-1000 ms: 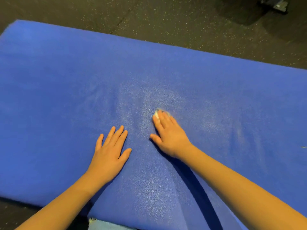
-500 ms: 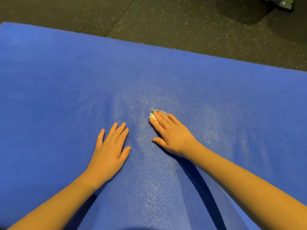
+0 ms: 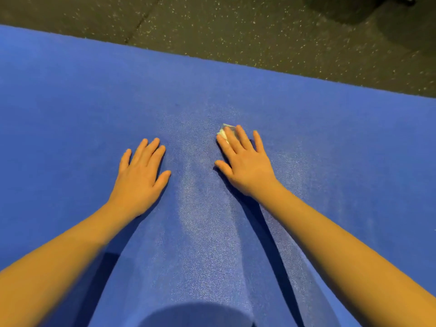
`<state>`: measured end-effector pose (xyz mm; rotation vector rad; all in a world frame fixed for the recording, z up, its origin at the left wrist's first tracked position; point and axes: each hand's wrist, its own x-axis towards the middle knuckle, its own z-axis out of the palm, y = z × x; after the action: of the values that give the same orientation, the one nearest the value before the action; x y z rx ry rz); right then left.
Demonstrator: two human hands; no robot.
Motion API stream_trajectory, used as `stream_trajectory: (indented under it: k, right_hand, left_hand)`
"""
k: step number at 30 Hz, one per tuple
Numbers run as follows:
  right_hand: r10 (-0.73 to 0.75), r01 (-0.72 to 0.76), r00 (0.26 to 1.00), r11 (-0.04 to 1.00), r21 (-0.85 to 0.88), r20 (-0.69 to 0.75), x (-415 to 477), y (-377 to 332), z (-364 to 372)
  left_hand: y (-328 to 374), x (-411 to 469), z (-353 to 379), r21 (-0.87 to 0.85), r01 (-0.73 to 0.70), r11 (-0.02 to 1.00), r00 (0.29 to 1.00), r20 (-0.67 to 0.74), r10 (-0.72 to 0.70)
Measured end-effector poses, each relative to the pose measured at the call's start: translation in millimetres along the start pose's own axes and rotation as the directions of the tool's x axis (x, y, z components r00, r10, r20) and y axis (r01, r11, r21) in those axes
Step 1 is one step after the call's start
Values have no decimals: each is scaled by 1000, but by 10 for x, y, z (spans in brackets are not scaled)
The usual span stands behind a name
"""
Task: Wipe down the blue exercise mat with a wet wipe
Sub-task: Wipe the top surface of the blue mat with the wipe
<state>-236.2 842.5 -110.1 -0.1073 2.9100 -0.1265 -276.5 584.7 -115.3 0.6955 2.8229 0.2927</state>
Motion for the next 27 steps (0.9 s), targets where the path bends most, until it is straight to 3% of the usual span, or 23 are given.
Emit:
stream_trajectory:
  k: [2, 4, 8, 10, 15, 21, 27]
  right_hand:
    - [122, -122, 992, 992, 18, 13, 108, 34, -40]
    - [155, -157, 988, 984, 86, 27, 125, -21, -37]
    - [-21, 20, 1000, 995, 100, 15, 18, -24, 6]
    - [-29, 29, 1000, 996, 83, 1, 135, 145, -11]
    - [172, -176, 984, 972, 155, 37, 546, 280, -145]
    - [-27, 24, 998, 998, 58, 49, 566, 347, -177]
    - [232, -241, 970, 959, 146, 76, 1039, 325, -301]
  left_hand:
    - [11, 85, 2, 6, 0, 1000, 1000, -14, 0]
    - [13, 203, -5, 17, 5, 1000, 1000, -23, -5]
    - [7, 331, 35, 83, -2, 997, 999, -47, 6]
    - [13, 316, 67, 99, -1, 995, 998, -60, 7]
    - [12, 307, 69, 104, -3, 995, 997, -79, 11]
    - [8, 303, 83, 100, -8, 995, 995, -102, 19]
    - [1, 302, 78, 105, -9, 994, 996, -87, 19]
